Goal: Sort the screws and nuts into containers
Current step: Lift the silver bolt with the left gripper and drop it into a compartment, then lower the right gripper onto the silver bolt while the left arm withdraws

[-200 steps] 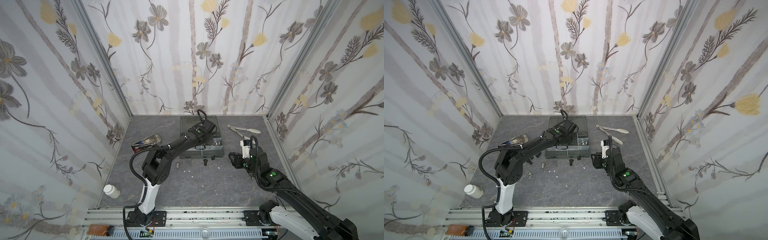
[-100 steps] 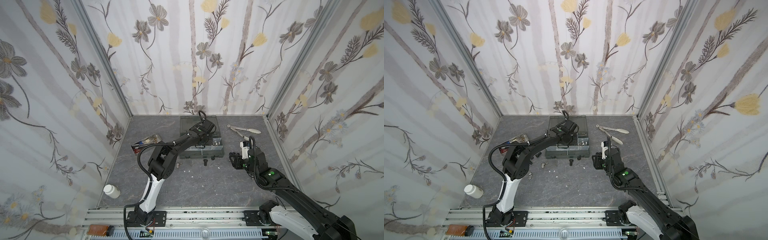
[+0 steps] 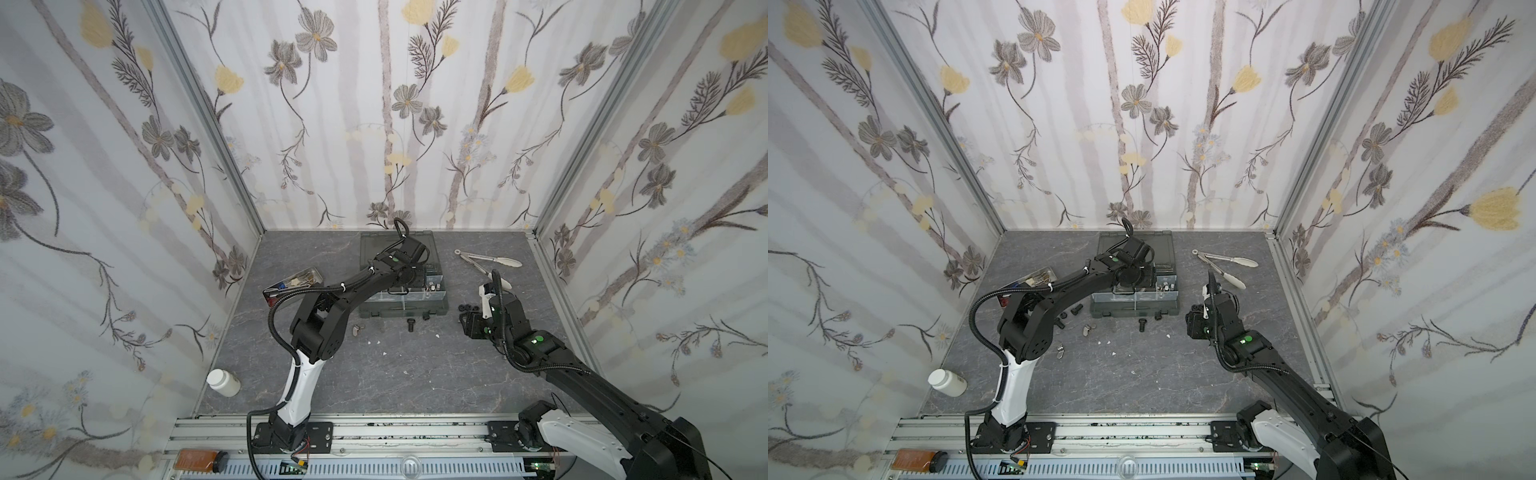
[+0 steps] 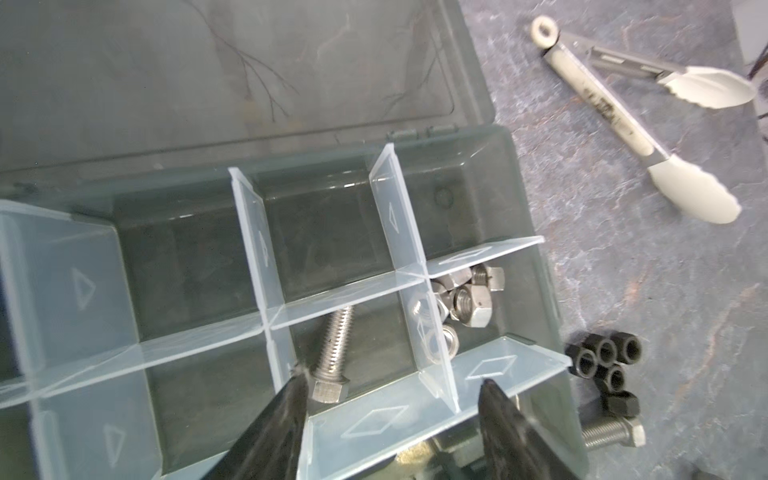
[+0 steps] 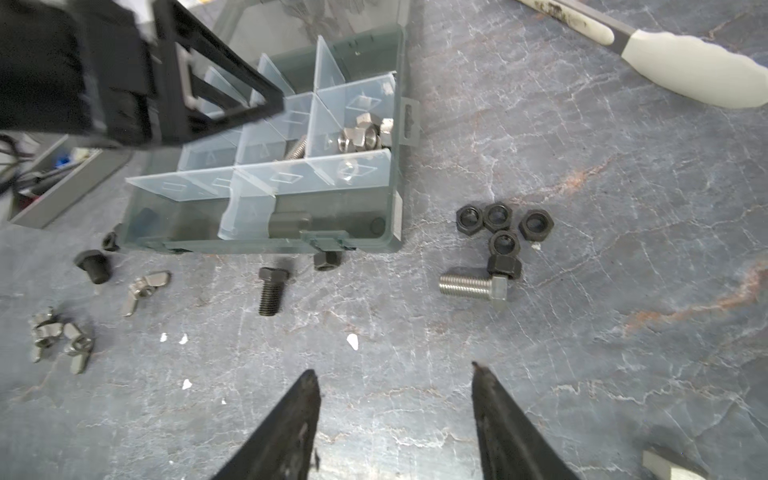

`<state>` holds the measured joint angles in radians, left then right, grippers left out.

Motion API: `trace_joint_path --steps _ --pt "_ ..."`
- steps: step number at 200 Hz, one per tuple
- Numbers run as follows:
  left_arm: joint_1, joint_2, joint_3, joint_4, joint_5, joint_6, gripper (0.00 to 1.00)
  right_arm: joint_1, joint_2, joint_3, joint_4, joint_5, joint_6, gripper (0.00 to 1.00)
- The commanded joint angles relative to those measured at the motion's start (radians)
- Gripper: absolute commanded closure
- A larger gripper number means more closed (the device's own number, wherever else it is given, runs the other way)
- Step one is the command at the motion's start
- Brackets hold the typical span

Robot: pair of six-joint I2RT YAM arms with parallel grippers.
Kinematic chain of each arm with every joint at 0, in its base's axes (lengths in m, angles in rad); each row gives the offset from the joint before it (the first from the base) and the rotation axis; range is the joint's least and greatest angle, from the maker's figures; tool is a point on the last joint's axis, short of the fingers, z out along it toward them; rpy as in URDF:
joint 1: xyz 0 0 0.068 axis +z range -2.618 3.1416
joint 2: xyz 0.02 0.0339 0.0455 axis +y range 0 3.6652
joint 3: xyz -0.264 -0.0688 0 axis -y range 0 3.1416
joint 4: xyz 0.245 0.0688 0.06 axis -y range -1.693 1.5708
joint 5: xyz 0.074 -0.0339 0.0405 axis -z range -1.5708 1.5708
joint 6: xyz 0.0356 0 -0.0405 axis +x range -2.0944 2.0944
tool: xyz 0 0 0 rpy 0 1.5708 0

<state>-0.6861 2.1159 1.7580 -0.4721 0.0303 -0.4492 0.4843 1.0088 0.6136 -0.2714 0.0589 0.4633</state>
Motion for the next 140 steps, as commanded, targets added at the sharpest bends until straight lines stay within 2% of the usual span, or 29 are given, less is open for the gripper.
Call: trace_joint_path --steps 1,32,81,104,140 --pt "-0.001 -0.088 -0.055 0.056 0.005 -0.002 0.28 0.001 0.039 0.002 -0.025 0.062 0.009 0.3" --pt "-0.001 -0.276 -0.244 0.13 0.014 -0.004 0.2 0.001 0.124 0.002 -0.02 0.121 0.031 0.23" --pt "-0.007 -0.569 -0.567 0.228 0.042 -0.006 0.06 -0.002 0.277 0.045 0.016 0.172 0.026 0.07" --pt "-0.009 -0.676 -0.671 0.246 0.04 -0.008 0.0 -0.005 0.343 0.079 0.023 0.191 0.028 0.06" --pt "-0.009 -0.817 -0.798 0.251 0.027 -0.015 0.0 -0.003 0.444 0.132 0.028 0.196 0.035 0.05"
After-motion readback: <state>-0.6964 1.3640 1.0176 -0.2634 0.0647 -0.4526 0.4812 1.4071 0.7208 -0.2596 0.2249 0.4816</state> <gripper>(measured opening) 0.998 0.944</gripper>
